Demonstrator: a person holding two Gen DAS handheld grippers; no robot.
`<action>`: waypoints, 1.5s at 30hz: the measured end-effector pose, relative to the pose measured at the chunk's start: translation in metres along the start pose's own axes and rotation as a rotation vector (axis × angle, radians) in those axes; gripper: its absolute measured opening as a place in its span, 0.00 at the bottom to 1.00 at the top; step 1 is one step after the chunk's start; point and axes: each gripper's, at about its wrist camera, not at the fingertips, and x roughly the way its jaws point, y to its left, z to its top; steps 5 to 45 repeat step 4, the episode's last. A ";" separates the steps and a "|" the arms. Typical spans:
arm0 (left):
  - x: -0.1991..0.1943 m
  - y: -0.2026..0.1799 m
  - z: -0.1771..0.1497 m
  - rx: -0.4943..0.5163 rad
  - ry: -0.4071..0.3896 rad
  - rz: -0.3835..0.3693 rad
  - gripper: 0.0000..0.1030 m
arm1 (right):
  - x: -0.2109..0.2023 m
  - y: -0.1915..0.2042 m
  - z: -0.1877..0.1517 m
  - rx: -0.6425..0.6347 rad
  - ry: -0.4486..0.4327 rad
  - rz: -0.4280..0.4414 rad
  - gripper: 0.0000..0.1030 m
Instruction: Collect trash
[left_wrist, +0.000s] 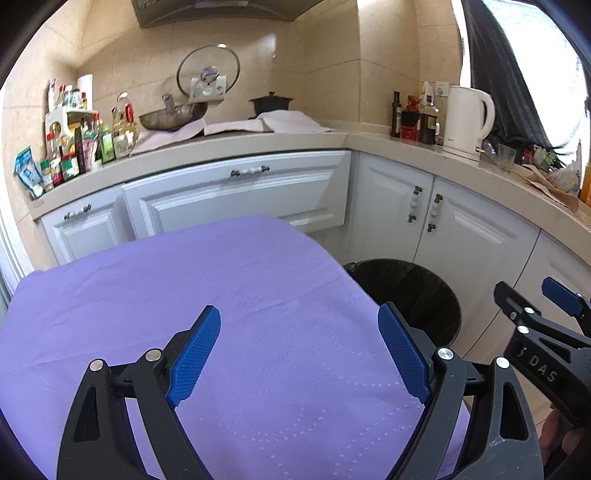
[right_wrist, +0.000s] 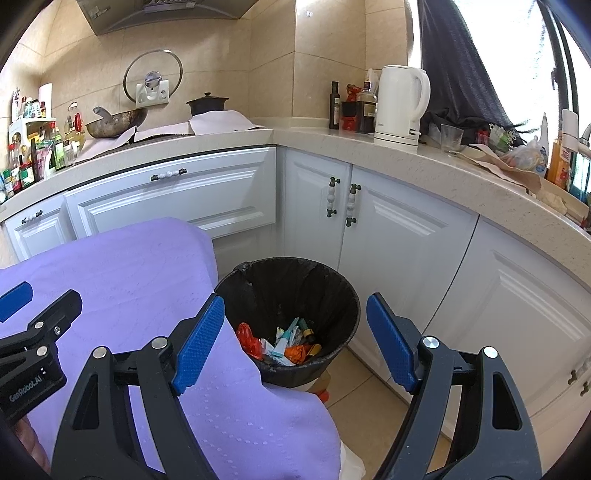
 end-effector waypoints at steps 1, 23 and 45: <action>0.003 0.004 -0.001 -0.007 0.010 0.002 0.82 | 0.001 0.002 0.000 -0.005 0.003 0.002 0.75; 0.011 0.016 -0.005 -0.019 0.037 0.018 0.82 | 0.007 0.011 -0.001 -0.028 0.023 0.013 0.77; 0.011 0.016 -0.005 -0.019 0.037 0.018 0.82 | 0.007 0.011 -0.001 -0.028 0.023 0.013 0.77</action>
